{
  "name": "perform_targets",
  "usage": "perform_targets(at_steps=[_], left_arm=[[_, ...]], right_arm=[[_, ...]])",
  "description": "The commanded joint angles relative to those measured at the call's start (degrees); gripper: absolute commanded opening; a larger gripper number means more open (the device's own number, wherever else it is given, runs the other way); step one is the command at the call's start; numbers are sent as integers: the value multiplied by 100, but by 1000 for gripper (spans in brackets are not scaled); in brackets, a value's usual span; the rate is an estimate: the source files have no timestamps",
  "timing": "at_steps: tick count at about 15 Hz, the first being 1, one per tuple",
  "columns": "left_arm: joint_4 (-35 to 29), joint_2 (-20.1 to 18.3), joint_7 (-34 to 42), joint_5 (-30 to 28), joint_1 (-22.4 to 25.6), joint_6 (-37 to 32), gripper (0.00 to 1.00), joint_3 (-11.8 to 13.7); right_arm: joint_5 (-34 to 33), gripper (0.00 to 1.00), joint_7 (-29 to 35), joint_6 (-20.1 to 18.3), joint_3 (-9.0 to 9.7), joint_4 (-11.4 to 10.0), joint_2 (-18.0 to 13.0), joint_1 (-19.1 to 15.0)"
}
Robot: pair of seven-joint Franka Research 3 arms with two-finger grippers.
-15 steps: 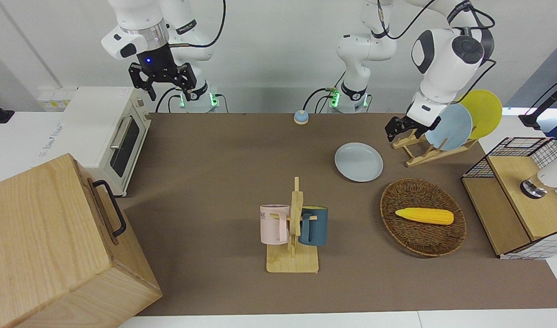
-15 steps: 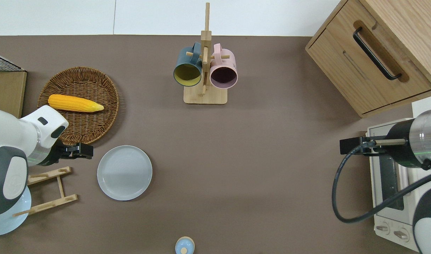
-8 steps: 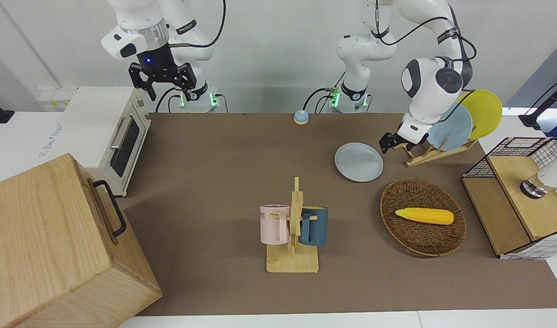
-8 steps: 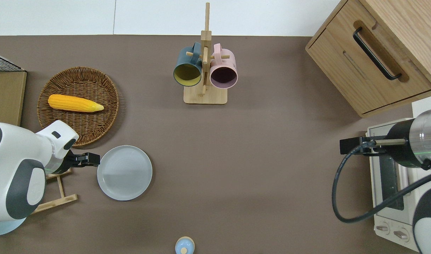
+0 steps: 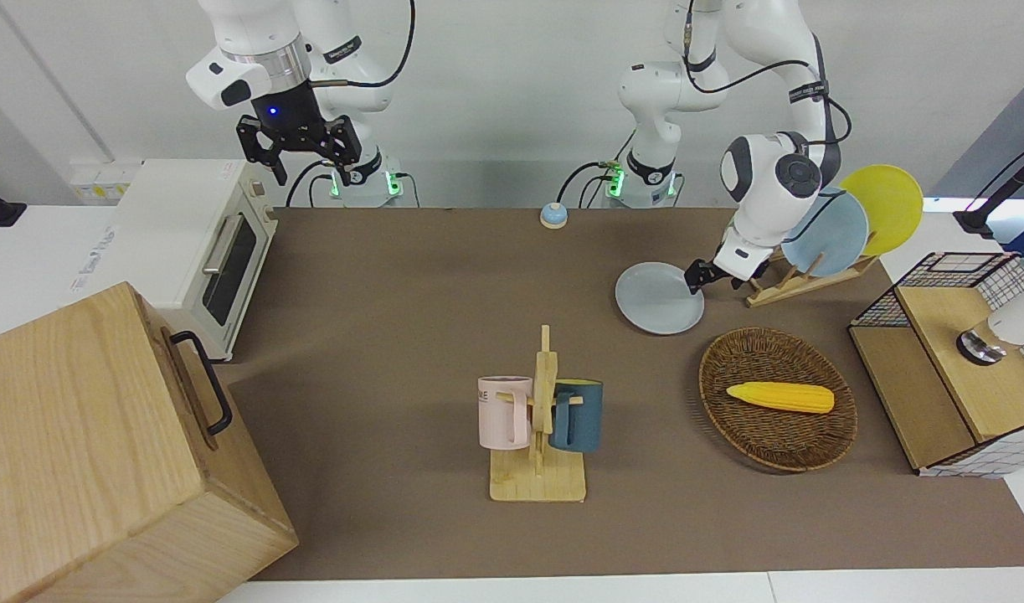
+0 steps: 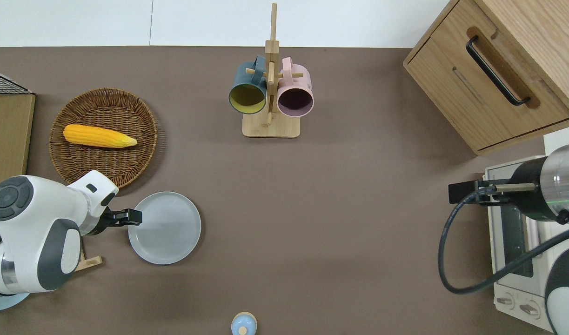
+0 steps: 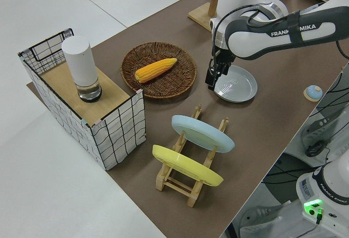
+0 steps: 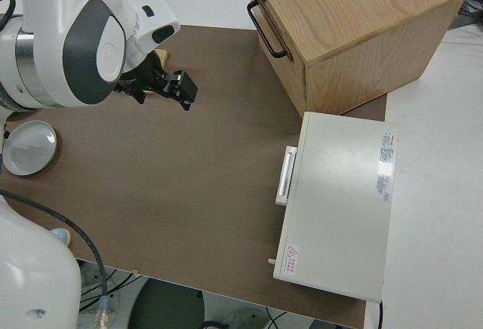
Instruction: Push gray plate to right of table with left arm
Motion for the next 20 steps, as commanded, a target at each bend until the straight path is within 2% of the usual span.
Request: perform_targets(at_steps=[1, 7, 11, 13, 17, 20], left_arm=[[-115, -5, 72, 69, 87, 175, 972, -56], [-185, 101, 72, -54, 78, 175, 941, -56], [-247, 189, 72, -72, 52, 272, 864, -56], [-378, 207, 81, -142, 52, 360, 697, -56], [-432, 207, 73, -274, 34, 369, 427, -56], [-440, 207, 72, -475, 34, 360, 141, -56]], right_arm=[[123, 996, 67, 2, 83, -156, -157, -138], [123, 996, 58, 2, 83, -156, -157, -138], [123, 996, 58, -7, 83, -156, -157, -138], [123, 996, 67, -7, 83, -156, -157, -138], [123, 996, 58, 2, 83, -156, -157, -138], [123, 996, 58, 2, 83, -156, -157, -138]])
